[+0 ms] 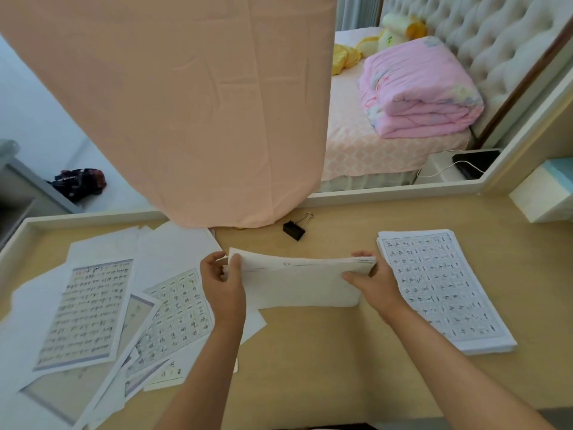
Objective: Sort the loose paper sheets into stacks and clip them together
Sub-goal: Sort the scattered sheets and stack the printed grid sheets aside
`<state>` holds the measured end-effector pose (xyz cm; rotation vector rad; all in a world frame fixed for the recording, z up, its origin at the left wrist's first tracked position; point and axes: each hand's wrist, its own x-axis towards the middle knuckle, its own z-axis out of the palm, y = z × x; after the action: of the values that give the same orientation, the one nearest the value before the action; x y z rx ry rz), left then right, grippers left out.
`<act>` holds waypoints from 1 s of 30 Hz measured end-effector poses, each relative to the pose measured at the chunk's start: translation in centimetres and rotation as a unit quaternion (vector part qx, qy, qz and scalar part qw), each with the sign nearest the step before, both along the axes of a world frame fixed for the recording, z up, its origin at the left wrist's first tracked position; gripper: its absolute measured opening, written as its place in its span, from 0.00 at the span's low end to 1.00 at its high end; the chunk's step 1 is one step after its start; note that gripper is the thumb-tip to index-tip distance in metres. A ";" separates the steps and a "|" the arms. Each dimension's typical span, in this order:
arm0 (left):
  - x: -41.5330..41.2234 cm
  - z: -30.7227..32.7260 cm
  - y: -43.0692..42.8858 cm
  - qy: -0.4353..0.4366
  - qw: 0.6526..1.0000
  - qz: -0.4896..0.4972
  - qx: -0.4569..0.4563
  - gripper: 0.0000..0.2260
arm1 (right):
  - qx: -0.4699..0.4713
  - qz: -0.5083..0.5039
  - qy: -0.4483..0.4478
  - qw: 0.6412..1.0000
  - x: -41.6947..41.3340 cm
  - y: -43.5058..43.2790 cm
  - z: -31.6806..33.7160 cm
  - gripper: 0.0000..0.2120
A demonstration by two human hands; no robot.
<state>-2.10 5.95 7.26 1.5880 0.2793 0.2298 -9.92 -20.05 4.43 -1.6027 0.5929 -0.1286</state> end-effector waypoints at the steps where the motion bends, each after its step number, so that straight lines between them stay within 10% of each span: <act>1: 0.0 0.0 0.1 -0.004 1.000 0.000 -0.004 0.07 | 0.005 -0.007 -0.009 1.000 0.1 0.0 0.0 0.20; 22: 0.4 0.7 -0.6 -0.030 0.998 0.019 -0.061 0.10 | -0.046 0.011 -0.020 0.999 0.2 0.2 0.2 0.17; 30: 0.2 -0.4 0.3 -0.008 0.992 -0.052 0.118 0.03 | -0.036 0.025 0.019 0.999 0.9 0.0 -0.4 0.14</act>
<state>-1.92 6.27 6.83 1.8287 0.1612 0.2001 -9.06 -20.07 3.98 -1.6917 0.5827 -0.0822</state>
